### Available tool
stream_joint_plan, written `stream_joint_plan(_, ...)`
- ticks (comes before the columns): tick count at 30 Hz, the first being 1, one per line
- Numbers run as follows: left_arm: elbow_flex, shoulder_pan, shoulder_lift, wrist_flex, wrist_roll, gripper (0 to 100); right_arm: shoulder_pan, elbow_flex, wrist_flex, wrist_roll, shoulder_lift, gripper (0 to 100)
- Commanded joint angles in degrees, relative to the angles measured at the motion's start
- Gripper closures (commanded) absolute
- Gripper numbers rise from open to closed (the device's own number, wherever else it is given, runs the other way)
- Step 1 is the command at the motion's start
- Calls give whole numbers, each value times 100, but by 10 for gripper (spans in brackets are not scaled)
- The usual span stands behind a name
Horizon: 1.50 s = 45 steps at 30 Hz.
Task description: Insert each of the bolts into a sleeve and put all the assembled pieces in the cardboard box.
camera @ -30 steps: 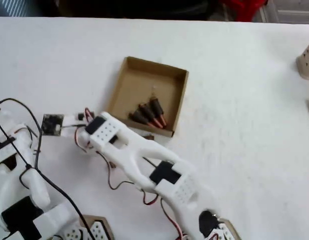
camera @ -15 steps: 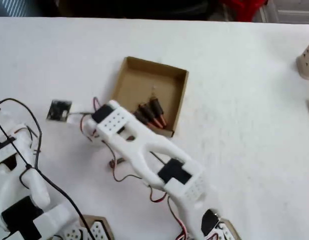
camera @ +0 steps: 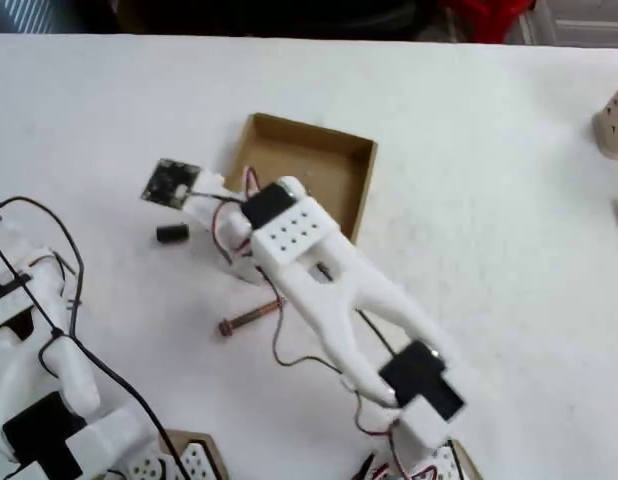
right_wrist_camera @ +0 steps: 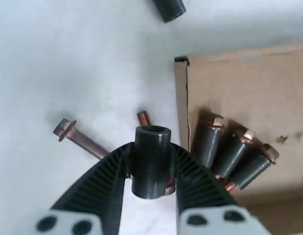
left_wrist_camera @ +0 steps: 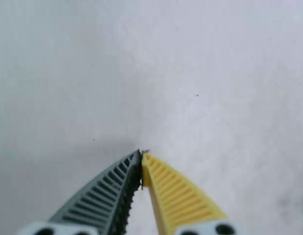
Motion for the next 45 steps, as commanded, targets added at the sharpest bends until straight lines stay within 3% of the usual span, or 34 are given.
stream_joint_plan(1,-290,119,-22,-123,70,969,286,1029,-136,-334,-1446,981)
stream_joint_plan(5,-281,171,-22,-123,62,969,796,2066,-127,-730,-2325,981)
stream_joint_plan(9,-281,180,-22,-123,62,969,1877,3103,-101,-782,-2932,981)
stream_joint_plan(15,-273,180,-22,-105,-167,969,3890,4484,-1305,-765,-3582,981)
stream_joint_plan(21,-202,259,-31,-123,-316,969,5051,5222,-1982,-765,-3547,937)
stream_joint_plan(26,-202,259,-31,-123,-325,969,5305,5354,-2079,-765,-3125,850)
stream_joint_plan(30,-193,259,-31,-123,-325,969,5323,5187,-2009,-765,-2967,847)
stream_joint_plan(38,-176,259,-31,-132,-334,969,5385,4510,-884,-756,-2967,850)
stream_joint_plan(45,-149,479,-31,-132,-360,969,5341,4475,-752,-756,-2985,851)
